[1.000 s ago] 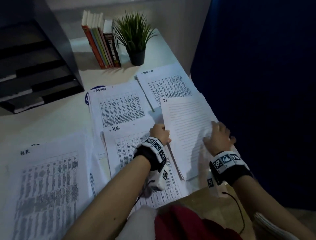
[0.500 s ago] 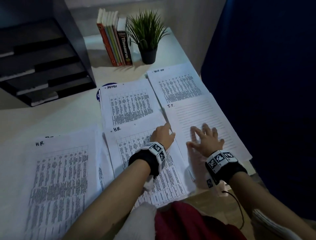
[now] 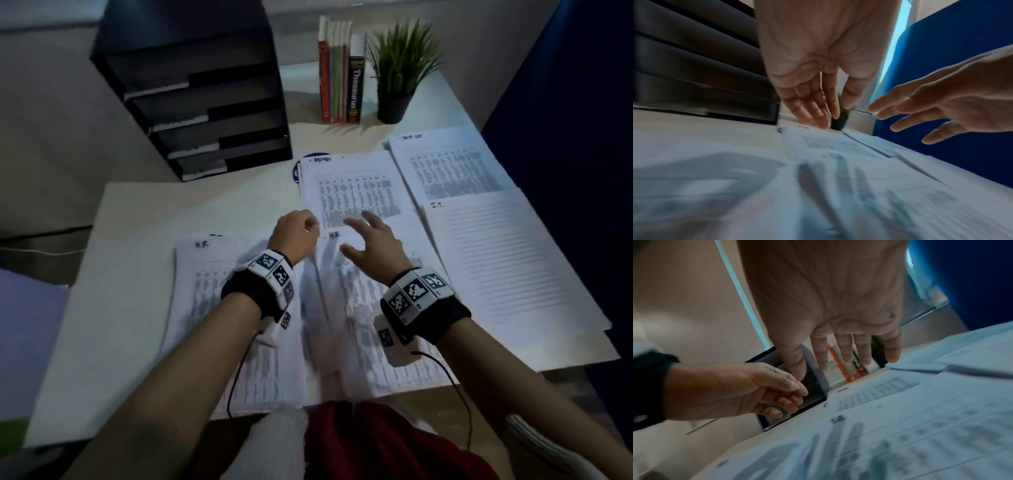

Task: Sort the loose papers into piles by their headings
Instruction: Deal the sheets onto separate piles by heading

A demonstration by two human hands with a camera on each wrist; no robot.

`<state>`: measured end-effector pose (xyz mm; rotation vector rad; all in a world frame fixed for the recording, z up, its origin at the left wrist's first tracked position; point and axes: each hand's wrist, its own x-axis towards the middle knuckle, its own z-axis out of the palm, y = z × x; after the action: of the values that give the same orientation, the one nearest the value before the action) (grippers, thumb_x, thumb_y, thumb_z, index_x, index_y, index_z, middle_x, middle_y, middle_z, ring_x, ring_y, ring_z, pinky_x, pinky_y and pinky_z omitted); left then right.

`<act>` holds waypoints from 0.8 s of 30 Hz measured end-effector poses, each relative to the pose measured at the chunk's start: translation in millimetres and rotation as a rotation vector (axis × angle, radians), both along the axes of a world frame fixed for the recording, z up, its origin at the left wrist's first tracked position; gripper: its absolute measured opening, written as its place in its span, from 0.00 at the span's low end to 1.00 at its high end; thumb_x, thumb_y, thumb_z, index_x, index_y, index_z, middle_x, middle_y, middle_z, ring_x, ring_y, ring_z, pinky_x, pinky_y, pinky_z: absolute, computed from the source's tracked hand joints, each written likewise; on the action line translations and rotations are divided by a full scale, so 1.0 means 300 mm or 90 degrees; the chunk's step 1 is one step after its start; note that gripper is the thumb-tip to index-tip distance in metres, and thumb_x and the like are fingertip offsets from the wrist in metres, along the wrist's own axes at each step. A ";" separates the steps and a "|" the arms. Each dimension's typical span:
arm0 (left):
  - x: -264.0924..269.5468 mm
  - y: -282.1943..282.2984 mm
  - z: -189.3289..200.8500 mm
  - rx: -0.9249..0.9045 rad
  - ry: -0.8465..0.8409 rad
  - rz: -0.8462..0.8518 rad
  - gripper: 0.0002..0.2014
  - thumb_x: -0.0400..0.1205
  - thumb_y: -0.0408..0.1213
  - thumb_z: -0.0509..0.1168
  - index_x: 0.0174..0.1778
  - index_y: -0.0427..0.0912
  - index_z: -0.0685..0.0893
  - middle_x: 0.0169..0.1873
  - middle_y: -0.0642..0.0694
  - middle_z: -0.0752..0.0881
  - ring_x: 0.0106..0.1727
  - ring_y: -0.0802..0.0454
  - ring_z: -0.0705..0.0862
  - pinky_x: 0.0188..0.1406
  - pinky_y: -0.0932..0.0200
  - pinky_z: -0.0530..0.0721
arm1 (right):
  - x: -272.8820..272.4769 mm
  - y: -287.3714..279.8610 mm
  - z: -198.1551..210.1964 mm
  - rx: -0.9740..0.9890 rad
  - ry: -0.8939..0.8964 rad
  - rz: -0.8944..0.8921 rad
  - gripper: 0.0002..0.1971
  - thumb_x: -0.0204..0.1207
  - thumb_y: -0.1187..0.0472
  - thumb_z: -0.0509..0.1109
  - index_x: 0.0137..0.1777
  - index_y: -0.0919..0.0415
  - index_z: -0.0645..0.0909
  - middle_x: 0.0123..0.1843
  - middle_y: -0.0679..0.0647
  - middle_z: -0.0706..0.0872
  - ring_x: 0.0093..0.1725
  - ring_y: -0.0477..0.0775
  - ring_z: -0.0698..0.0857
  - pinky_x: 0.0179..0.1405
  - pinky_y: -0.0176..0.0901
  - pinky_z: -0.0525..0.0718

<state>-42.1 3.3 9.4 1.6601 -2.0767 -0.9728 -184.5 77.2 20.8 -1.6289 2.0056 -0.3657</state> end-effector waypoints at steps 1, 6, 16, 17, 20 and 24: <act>0.077 -0.023 -0.005 -0.008 -0.022 0.017 0.09 0.79 0.32 0.62 0.48 0.37 0.86 0.50 0.39 0.87 0.54 0.41 0.83 0.58 0.50 0.81 | 0.063 -0.009 -0.003 0.004 -0.007 0.021 0.27 0.79 0.52 0.65 0.77 0.50 0.65 0.83 0.54 0.56 0.79 0.59 0.60 0.72 0.59 0.66; 0.419 -0.095 -0.048 0.006 -0.142 0.052 0.15 0.80 0.33 0.61 0.63 0.36 0.80 0.65 0.36 0.77 0.66 0.39 0.75 0.66 0.50 0.74 | 0.324 -0.016 -0.059 0.074 0.002 0.133 0.28 0.78 0.53 0.66 0.78 0.50 0.64 0.82 0.54 0.56 0.80 0.58 0.58 0.73 0.62 0.65; 0.638 -0.126 -0.106 0.025 -0.364 -0.091 0.33 0.79 0.46 0.65 0.79 0.45 0.60 0.78 0.43 0.62 0.78 0.42 0.58 0.74 0.45 0.61 | 0.516 -0.010 -0.191 0.081 0.136 0.201 0.33 0.66 0.46 0.75 0.71 0.40 0.67 0.73 0.47 0.63 0.76 0.57 0.58 0.71 0.62 0.64; 0.644 -0.127 -0.111 0.015 -0.367 -0.097 0.32 0.79 0.46 0.65 0.77 0.44 0.63 0.76 0.42 0.65 0.76 0.41 0.61 0.72 0.45 0.64 | 0.511 -0.016 -0.192 0.080 0.140 0.203 0.33 0.66 0.46 0.76 0.71 0.40 0.67 0.73 0.47 0.63 0.76 0.57 0.58 0.72 0.61 0.63; 0.662 -0.119 -0.116 -0.036 -0.318 -0.082 0.26 0.78 0.40 0.67 0.71 0.42 0.70 0.70 0.41 0.69 0.70 0.41 0.69 0.67 0.47 0.70 | 0.491 -0.040 -0.183 0.093 0.143 0.209 0.36 0.63 0.45 0.78 0.70 0.37 0.66 0.73 0.46 0.63 0.76 0.55 0.59 0.72 0.59 0.63; 0.681 -0.083 -0.111 -0.052 -0.176 -0.064 0.23 0.79 0.29 0.66 0.70 0.38 0.69 0.63 0.36 0.73 0.57 0.39 0.80 0.58 0.51 0.78 | 0.490 -0.064 -0.167 0.114 0.162 0.209 0.40 0.61 0.48 0.79 0.72 0.38 0.63 0.75 0.47 0.62 0.76 0.56 0.59 0.73 0.60 0.64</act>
<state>162.1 -21.7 -23.9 1.7455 -2.3632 -0.7090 -37.4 58.1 -29.3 -1.9219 1.8353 0.1451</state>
